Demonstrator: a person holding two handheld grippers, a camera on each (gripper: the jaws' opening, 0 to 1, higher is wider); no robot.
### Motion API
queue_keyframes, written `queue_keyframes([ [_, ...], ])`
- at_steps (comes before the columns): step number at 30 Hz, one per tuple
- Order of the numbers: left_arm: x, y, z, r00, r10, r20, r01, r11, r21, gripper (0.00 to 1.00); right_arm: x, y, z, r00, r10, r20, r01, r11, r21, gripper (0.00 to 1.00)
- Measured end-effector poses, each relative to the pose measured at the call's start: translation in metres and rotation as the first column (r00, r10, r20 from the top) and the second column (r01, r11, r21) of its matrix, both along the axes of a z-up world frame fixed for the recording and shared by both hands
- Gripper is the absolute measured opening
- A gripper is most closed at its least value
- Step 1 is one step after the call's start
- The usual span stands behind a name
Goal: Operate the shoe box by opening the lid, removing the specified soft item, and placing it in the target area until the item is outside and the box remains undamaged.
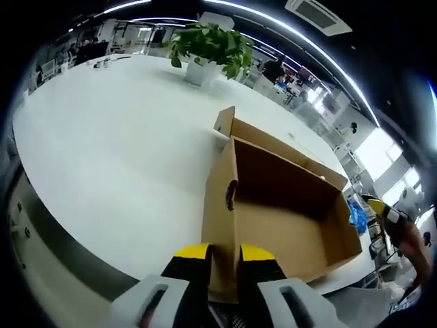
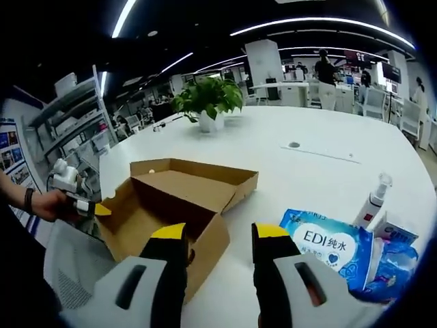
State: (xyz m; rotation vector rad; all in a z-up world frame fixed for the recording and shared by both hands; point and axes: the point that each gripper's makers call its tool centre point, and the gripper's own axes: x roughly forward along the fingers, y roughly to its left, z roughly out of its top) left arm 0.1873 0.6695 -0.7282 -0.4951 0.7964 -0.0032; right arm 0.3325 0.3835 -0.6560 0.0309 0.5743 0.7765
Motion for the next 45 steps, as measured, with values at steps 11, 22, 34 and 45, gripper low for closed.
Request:
queue_keyframes([
  [11,-0.002,0.0,0.003,0.999,0.033,0.037,-0.031,0.998,-0.046,0.15,0.026,0.025,0.0,0.999,-0.034,-0.013,0.034,0.999,-0.007,0.33],
  [22,0.002,0.009,-0.003,0.995,0.077,0.069,-0.071,0.993,-0.089,0.16,0.079,0.043,-0.026,0.986,-0.141,-0.091,0.139,0.99,-0.028,0.31],
  [34,0.005,0.013,-0.007,0.992,0.097,0.083,-0.089,0.991,-0.096,0.16,0.108,0.066,-0.056,0.97,-0.185,-0.156,0.159,0.974,-0.163,0.26],
  [45,0.003,0.011,-0.006,0.993,0.082,0.081,-0.076,0.995,-0.069,0.16,0.098,0.067,-0.061,0.97,-0.181,-0.165,0.129,0.95,-0.284,0.05],
])
